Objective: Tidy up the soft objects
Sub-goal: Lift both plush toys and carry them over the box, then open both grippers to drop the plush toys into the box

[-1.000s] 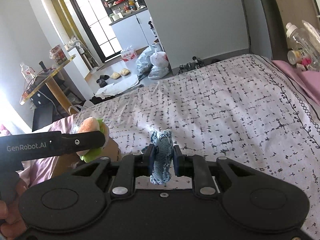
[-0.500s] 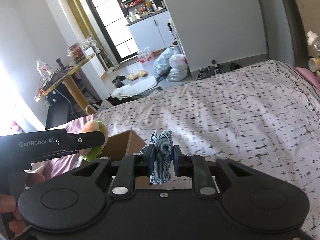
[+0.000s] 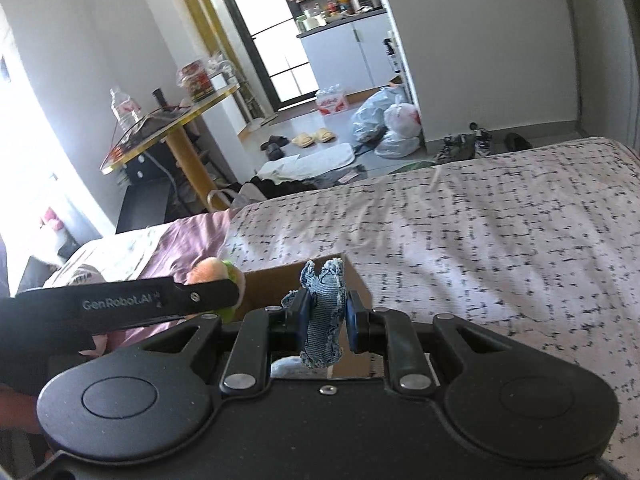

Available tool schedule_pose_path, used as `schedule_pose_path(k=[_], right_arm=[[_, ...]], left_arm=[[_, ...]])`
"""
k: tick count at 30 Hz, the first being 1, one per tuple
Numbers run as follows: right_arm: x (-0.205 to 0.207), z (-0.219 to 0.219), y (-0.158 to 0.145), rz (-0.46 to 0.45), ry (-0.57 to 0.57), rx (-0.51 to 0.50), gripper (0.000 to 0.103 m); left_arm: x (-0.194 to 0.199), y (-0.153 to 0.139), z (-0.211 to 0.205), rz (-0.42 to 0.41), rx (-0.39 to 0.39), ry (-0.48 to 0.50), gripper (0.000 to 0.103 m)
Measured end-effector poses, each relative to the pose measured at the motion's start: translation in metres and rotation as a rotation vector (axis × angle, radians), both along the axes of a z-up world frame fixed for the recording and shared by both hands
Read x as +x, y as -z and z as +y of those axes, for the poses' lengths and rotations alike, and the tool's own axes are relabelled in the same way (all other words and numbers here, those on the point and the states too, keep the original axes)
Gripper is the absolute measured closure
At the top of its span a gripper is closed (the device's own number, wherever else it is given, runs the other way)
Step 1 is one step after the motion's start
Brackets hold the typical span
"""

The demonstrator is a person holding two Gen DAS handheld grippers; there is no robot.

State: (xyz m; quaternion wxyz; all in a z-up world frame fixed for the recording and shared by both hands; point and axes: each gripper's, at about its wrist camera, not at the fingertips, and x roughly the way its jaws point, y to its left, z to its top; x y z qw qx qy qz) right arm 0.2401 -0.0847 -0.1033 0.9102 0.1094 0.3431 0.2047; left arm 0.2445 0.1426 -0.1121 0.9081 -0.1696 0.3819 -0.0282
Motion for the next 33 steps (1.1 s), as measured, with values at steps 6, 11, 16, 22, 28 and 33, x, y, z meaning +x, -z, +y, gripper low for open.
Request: schedule_pose_path(k=[6,11,16,22,28,33], right_arm=[[0.010,0.023,0.002,0.008,-0.046,-0.030,0.084],[0.018,0.036,0.001,0.001,-0.058,-0.051,0.084],[0.027,0.040,0.005,0.017,-0.045,-0.034,0.084],[0.033,0.043,0.008,0.028,-0.032,-0.017,0.083],[0.034,0.040,0.003,-0.001,-0.029,0.012,0.040],[0.027,0.029,0.003,0.013,-0.014,0.030,0.039]], left_arm=[[0.012,0.025,0.010,0.072,-0.027,0.017,0.052],[0.014,0.037,0.017,0.097,-0.059,-0.004,0.046],[0.012,0.031,0.032,0.073,-0.098,-0.046,0.034],[0.003,0.018,0.043,0.053,-0.116,-0.092,0.025],[-0.003,0.012,0.047,0.054,-0.111,-0.121,0.024],[-0.005,0.008,0.045,0.059,-0.101,-0.134,0.016]])
